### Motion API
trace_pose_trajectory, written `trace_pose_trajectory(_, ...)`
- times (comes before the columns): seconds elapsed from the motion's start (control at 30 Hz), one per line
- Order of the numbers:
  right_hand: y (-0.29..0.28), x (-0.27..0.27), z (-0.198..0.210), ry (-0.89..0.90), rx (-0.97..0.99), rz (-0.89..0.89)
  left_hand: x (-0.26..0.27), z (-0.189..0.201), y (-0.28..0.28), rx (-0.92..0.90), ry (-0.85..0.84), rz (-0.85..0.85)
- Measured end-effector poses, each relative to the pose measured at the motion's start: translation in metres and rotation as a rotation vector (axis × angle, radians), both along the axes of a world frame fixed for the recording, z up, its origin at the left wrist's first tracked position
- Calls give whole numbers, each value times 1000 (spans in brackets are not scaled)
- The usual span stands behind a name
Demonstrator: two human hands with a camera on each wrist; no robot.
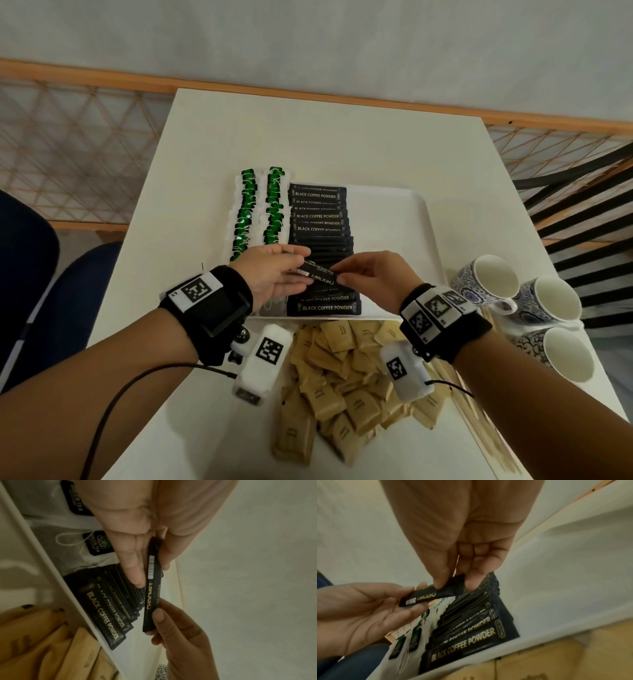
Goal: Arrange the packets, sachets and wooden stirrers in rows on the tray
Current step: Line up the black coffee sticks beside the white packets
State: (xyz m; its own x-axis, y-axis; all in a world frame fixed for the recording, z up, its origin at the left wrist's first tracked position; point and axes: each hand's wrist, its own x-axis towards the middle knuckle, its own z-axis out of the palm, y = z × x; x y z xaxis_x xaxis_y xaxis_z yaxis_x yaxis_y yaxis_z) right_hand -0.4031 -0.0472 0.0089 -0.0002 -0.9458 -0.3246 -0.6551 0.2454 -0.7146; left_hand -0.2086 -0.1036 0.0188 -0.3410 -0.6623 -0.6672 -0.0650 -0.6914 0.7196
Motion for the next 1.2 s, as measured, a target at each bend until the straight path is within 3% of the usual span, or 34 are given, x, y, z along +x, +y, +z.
trace_pose_trajectory(0.1,8,-8,-2,35,-132,-70,0,-1,0,85,6,1)
trace_pose_trajectory(0.2,15,-12,-1,82,-246,2,1,1,2,72,19,-6)
trace_pose_trajectory(0.43,17,-12,-5,-173,-108,-86,3,-2,6,-95,-54,-67)
trace_pose_trajectory(0.57,15,-16,-4,79,-23,-20,4,-8,7,-164,-145,-93)
trace_pose_trajectory(0.8,21,-14,-9,242,113,87,8,-14,7,-294,-264,-132)
trace_pose_trajectory(0.9,21,-12,-10,160,94,24,6,-14,11,-302,-263,-198)
trace_pose_trajectory(1.07,19,-9,-4,-12,50,3,0,-10,18,-453,-381,-447)
trace_pose_trajectory(1.2,13,-4,3,-558,-59,-331,-7,-5,18,-411,-371,-464)
